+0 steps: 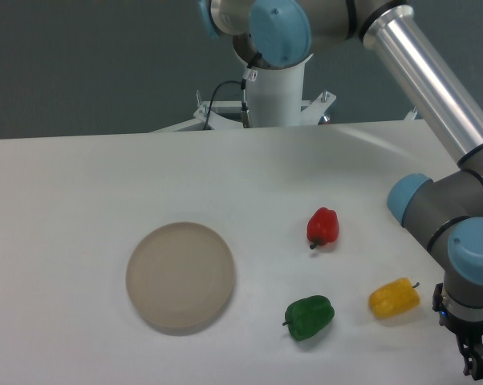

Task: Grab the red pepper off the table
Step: 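Raise the gripper up from beside the yellow pepper, then move the open gripper over the red bell pepper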

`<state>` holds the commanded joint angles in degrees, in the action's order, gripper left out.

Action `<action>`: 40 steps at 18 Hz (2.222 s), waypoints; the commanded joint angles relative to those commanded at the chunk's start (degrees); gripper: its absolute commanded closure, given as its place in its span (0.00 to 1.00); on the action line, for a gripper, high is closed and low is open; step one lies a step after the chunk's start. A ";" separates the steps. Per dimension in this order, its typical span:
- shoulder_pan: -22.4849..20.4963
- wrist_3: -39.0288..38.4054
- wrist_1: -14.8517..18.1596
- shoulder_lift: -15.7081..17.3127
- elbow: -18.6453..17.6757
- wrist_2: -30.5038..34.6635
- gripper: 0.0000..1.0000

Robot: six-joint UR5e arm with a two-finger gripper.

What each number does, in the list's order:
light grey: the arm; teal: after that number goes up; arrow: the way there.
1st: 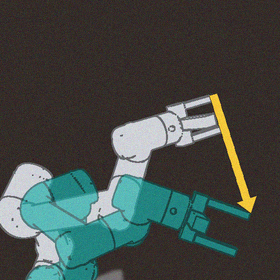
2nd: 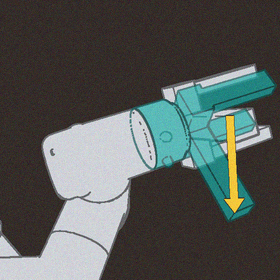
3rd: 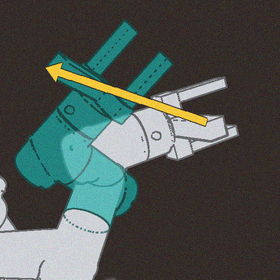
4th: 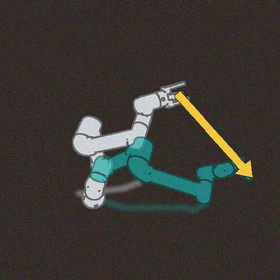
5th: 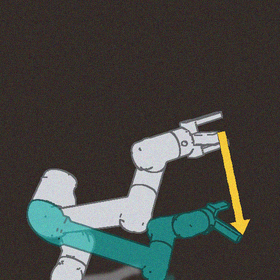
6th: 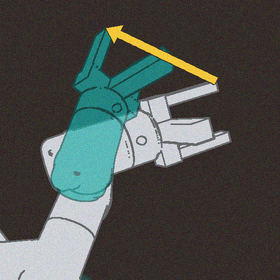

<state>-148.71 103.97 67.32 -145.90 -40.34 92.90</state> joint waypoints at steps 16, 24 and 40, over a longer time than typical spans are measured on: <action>0.35 -1.93 0.00 13.26 -17.03 -2.81 0.00; -0.88 -2.20 1.14 22.05 -30.13 -3.78 0.00; -5.18 -29.25 0.26 32.25 -47.02 -17.03 0.00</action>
<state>-153.89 74.73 67.59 -113.65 -87.36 75.87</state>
